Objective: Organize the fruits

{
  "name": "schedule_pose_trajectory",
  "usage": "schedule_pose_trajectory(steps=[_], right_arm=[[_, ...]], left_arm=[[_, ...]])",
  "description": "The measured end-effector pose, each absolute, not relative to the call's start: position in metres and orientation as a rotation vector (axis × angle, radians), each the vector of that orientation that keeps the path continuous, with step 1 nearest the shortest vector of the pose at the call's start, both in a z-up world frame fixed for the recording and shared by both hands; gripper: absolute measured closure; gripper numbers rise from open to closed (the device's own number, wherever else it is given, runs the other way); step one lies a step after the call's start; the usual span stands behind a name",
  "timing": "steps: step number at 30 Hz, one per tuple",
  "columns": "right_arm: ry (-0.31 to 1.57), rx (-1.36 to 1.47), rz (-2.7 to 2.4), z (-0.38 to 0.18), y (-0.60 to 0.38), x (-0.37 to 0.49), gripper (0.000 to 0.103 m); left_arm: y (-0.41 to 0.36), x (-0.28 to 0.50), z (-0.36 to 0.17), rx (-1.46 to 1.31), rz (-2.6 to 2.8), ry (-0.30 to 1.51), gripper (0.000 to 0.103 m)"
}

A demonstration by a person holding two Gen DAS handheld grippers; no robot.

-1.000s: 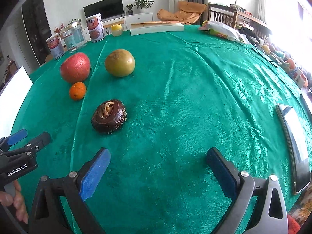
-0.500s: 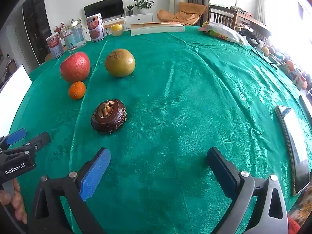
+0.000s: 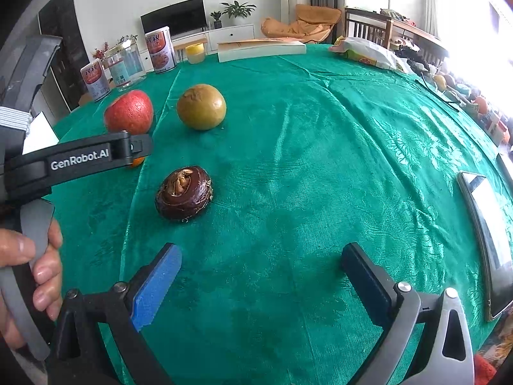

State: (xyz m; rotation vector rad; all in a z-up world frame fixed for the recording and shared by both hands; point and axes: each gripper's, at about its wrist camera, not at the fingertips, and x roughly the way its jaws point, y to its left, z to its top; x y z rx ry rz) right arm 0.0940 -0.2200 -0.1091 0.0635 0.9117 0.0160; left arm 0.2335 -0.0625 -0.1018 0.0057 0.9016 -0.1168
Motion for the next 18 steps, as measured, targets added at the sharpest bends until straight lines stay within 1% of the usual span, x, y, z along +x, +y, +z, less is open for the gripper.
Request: schedule_pose_trajectory(steps=[1, 2, 6, 14, 15, 17, 18], right_arm=[[0.912, 0.063, 0.015, -0.109, -0.220, 0.094, 0.003], [0.913, 0.060, 0.015, -0.109, -0.220, 0.094, 0.003], [0.914, 0.058, 0.015, -0.109, -0.220, 0.094, 0.002], [0.914, 0.058, 0.015, -0.109, -0.220, 0.094, 0.002], [0.915, 0.057, 0.014, -0.109, -0.220, 0.094, 0.002], [0.916, 0.052, 0.012, -0.109, -0.219, 0.094, 0.002], [0.916, 0.051, 0.012, -0.109, -0.219, 0.094, 0.002]], left_arm=[[-0.063, 0.236, -0.105, 0.011, -0.126, 0.917, 0.061], [-0.061, 0.236, -0.107, -0.002, -0.144, 0.928, 0.072], [-0.045, 0.218, -0.098, -0.011, -0.134, 0.905, 0.073], [0.007, 0.151, -0.091, 0.037, -0.086, 0.953, 0.072], [0.012, 0.145, -0.092, 0.042, -0.072, 0.948, 0.070], [0.018, 0.139, -0.096, 0.037, -0.055, 0.939, 0.051], [0.021, 0.138, -0.098, 0.029, -0.044, 0.939, 0.030]])
